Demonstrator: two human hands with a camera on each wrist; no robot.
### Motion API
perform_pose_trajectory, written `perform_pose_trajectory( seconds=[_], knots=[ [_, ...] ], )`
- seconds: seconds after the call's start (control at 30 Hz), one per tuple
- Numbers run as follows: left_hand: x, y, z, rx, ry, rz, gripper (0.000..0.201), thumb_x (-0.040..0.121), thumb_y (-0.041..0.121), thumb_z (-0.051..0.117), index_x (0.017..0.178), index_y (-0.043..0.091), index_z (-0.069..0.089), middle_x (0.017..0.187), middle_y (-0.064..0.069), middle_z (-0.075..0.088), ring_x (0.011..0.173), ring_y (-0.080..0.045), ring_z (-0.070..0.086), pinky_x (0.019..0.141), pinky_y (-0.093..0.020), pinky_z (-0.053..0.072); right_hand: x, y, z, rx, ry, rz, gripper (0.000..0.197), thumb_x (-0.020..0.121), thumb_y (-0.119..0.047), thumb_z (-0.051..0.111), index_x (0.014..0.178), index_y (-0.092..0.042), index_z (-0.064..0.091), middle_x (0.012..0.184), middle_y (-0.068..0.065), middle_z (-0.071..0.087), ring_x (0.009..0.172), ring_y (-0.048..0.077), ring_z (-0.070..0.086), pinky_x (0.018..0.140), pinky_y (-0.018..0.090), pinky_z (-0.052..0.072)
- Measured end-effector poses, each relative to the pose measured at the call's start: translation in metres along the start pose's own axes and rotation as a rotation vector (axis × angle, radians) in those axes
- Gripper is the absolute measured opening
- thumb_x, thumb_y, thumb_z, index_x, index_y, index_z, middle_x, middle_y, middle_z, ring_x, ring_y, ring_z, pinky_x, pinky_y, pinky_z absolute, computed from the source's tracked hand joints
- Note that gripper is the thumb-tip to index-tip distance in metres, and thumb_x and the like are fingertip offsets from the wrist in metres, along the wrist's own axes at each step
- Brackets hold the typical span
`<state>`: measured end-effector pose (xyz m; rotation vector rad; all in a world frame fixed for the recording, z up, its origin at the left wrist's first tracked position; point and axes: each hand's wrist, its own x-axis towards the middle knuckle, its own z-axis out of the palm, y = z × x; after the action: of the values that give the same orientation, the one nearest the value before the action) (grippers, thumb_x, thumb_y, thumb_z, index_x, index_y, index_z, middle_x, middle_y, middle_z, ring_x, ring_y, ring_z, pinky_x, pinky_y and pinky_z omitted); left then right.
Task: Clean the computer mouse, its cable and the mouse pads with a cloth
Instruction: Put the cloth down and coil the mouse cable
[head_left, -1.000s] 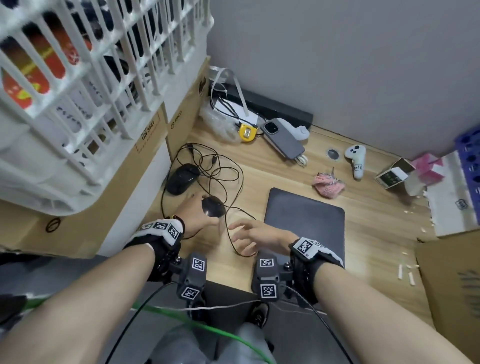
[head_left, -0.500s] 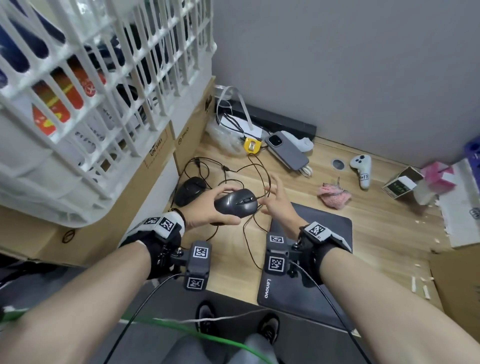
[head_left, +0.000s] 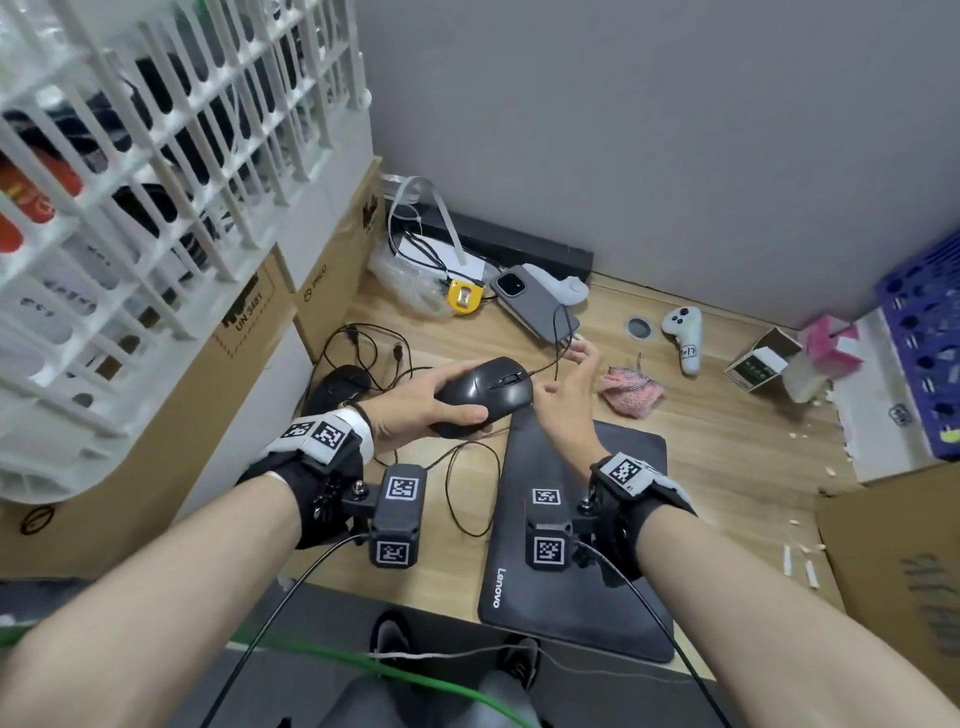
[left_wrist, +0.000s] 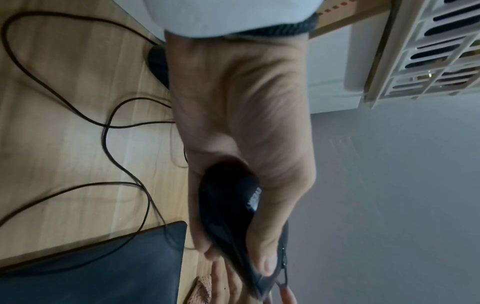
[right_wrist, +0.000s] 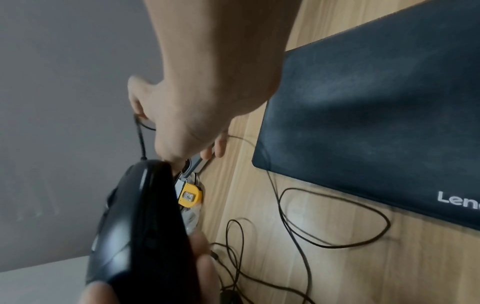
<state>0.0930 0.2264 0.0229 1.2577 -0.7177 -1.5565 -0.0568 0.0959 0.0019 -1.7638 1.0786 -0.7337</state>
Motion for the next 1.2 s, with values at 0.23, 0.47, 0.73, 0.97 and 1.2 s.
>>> perform_pose_trajectory(
  seconds=[0.23, 0.47, 0.73, 0.97, 1.2],
  knots=[
    [0.015, 0.000, 0.011, -0.054, -0.007, -0.060, 0.049, 0.086, 0.010, 0.068, 0.132, 0.011, 0.051, 0.113, -0.018, 0.063, 0.100, -0.038, 0.066, 0.077, -0.036, 0.059, 0.011, 0.004, -0.020, -0.236, -0.434, 0.042, 0.031, 0.095, -0.011, 0.039, 0.111, -0.013, 0.066, 0.105, 0.005, 0.051, 0.105, 0.018, 0.045, 0.098, 0.035, 0.033],
    [0.040, 0.001, 0.039, -0.169, 0.104, 0.065, 0.062, 0.076, 0.012, 0.068, 0.134, 0.001, 0.048, 0.124, -0.021, 0.060, 0.109, -0.028, 0.061, 0.089, -0.030, 0.054, 0.014, 0.022, -0.021, -0.173, -0.440, 0.161, 0.028, 0.078, -0.023, 0.043, 0.075, -0.028, 0.071, 0.094, 0.016, 0.062, 0.093, 0.029, 0.058, 0.084, 0.039, 0.048],
    [0.070, 0.007, 0.076, -0.114, 0.134, 0.169, 0.057, 0.073, 0.022, 0.072, 0.125, 0.006, 0.056, 0.113, -0.011, 0.065, 0.102, -0.022, 0.062, 0.089, -0.033, 0.051, 0.007, 0.010, -0.053, -0.065, -0.571, 0.255, 0.025, 0.098, -0.001, 0.033, 0.093, 0.007, 0.056, 0.059, 0.006, 0.052, 0.069, 0.028, 0.058, 0.072, 0.038, 0.049],
    [0.094, 0.007, 0.102, -0.101, 0.103, 0.106, 0.071, 0.070, 0.027, 0.074, 0.133, 0.005, 0.050, 0.113, -0.023, 0.059, 0.091, -0.034, 0.056, 0.061, -0.034, 0.041, 0.002, 0.014, -0.081, -0.054, -0.707, 0.315, 0.020, 0.095, 0.007, 0.025, 0.099, -0.001, 0.043, 0.036, -0.007, 0.042, 0.035, 0.011, 0.049, 0.066, 0.038, 0.055],
    [0.117, 0.001, 0.113, -0.049, 0.293, 0.082, 0.054, 0.080, 0.002, 0.071, 0.131, 0.010, 0.054, 0.126, -0.012, 0.062, 0.115, -0.025, 0.060, 0.089, -0.031, 0.053, -0.002, 0.024, -0.108, -0.054, -0.746, 0.402, 0.017, 0.100, -0.017, 0.036, 0.094, -0.009, 0.050, 0.053, 0.005, 0.048, 0.044, 0.018, 0.057, 0.086, 0.055, 0.053]
  ],
)
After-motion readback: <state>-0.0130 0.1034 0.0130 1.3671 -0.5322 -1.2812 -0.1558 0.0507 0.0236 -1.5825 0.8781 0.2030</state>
